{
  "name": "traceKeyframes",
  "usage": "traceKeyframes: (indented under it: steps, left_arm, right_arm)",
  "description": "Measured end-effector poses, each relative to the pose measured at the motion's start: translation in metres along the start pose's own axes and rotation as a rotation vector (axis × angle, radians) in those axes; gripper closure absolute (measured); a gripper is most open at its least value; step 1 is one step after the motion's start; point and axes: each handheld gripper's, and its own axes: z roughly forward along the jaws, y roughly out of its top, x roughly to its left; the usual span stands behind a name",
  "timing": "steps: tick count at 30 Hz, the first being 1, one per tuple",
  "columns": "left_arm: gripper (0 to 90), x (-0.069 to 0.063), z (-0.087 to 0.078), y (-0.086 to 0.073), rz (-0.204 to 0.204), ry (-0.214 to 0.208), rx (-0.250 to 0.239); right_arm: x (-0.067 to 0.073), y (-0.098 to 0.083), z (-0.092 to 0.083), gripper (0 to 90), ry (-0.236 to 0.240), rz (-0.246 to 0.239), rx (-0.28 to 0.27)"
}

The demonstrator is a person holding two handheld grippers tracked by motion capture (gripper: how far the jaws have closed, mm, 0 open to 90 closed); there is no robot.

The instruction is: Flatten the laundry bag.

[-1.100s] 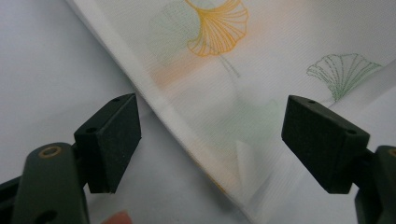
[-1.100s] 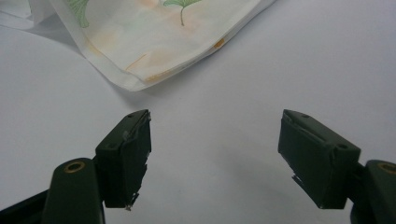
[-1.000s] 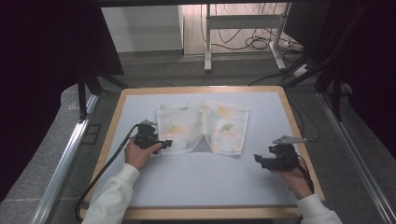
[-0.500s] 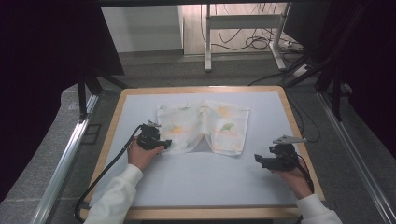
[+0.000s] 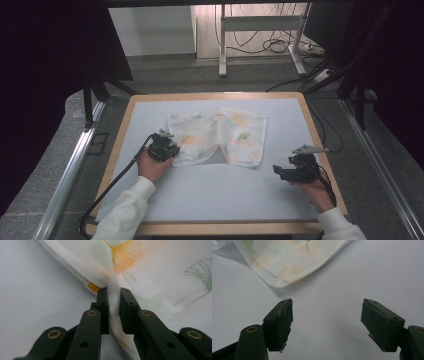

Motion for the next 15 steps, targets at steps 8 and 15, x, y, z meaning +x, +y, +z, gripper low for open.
traceKeyframes:
  steps: [8, 15]
  left_arm:
    - [84.8, 0.008, -0.002, -0.001, -0.037, -0.053, -0.012]
    - [86.2, 0.011, -0.006, -0.001, -0.048, -0.073, -0.020]
  right_arm:
    - [-0.001, 0.004, -0.004, 25.5, 0.011, -0.008, -0.022]
    - [0.007, 0.028, -0.004, 26.3, 0.031, -0.051, -0.017]
